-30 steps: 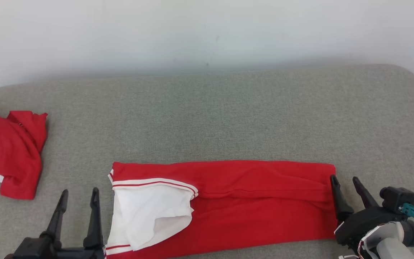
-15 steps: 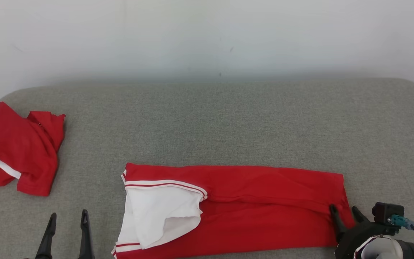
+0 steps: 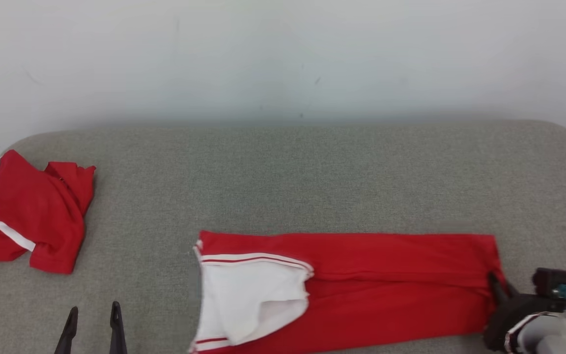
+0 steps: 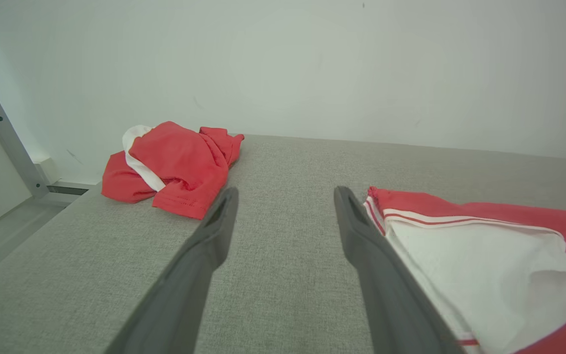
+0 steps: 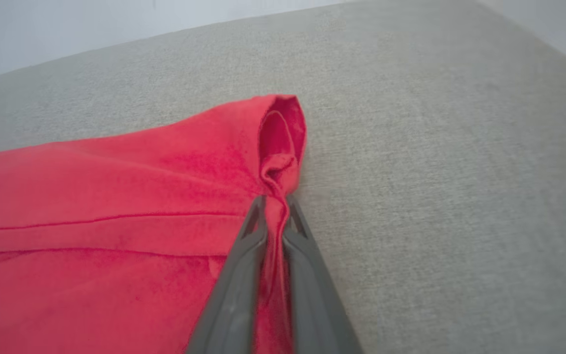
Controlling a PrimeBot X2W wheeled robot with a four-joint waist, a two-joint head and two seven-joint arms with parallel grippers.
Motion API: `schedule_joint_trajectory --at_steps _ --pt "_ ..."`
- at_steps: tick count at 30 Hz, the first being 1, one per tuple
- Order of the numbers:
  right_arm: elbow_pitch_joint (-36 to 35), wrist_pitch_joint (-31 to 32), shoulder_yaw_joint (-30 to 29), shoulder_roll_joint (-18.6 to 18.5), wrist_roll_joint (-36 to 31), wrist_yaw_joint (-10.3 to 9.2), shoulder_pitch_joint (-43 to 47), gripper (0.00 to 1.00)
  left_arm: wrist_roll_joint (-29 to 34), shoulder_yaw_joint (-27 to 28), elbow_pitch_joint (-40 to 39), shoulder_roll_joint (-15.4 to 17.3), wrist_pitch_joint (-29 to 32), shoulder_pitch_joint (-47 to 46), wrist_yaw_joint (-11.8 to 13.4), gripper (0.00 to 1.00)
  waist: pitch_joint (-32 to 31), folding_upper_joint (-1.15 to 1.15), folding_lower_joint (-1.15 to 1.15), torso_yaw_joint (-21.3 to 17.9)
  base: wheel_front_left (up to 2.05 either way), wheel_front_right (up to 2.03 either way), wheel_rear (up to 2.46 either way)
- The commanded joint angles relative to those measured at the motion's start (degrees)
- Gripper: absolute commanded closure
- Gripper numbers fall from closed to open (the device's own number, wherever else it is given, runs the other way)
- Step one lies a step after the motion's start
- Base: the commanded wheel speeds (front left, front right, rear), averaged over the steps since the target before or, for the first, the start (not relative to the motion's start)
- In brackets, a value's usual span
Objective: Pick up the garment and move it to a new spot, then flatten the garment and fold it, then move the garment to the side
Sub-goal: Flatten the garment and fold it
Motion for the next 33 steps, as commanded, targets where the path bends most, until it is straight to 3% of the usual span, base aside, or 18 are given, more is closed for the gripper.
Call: schedule_joint_trajectory --at_steps 1,6,11,16,27,33 --pt "0.29 -0.44 -0.44 -1.29 0.41 -0.16 0.02 1.00 0.54 0.30 0.15 -0.11 -0.19 0.25 -0.28 0.00 -0.21 0.00 0.00 -0.19 0.00 0.00 0.00" --pt "1.09 -1.78 -2.25 -5.69 1.02 -0.16 -0.04 1.00 1.18 1.29 0.07 -0.50 -0.19 0.21 -0.68 0.00 -0.45 0.00 0.00 -0.83 0.00 0.00 0.00" --pt "-1.36 -2.64 -1.80 -6.91 -0.11 -0.16 -0.41 1.00 1.39 2.12 -0.06 -0.85 -0.19 0.59 -0.79 0.00 -0.45 0.00 0.00 -1.77 0.00 0.00 0.00" --pt "-8.24 -2.44 -0.23 -3.05 -0.70 -0.15 -0.23 1.00 1.37 3.15 -0.22 -1.14 -0.19 1.28 -0.88 0.00 -0.74 0.00 0.00 -2.78 0.00 0.00 0.00" --pt "-28.74 5.16 5.90 7.34 -0.37 -0.15 3.34 1.00 2.15 2.77 0.33 -1.43 -0.19 -0.16 -1.37 0.00 -0.57 0.00 0.00 -1.98 0.00 0.00 0.00" --pt "-33.53 8.86 9.30 12.41 -1.57 -0.15 3.81 1.00 2.13 2.13 0.87 -1.57 -0.18 -1.07 -1.35 0.00 -0.07 0.00 0.00 -0.37 0.00 0.00 0.00"
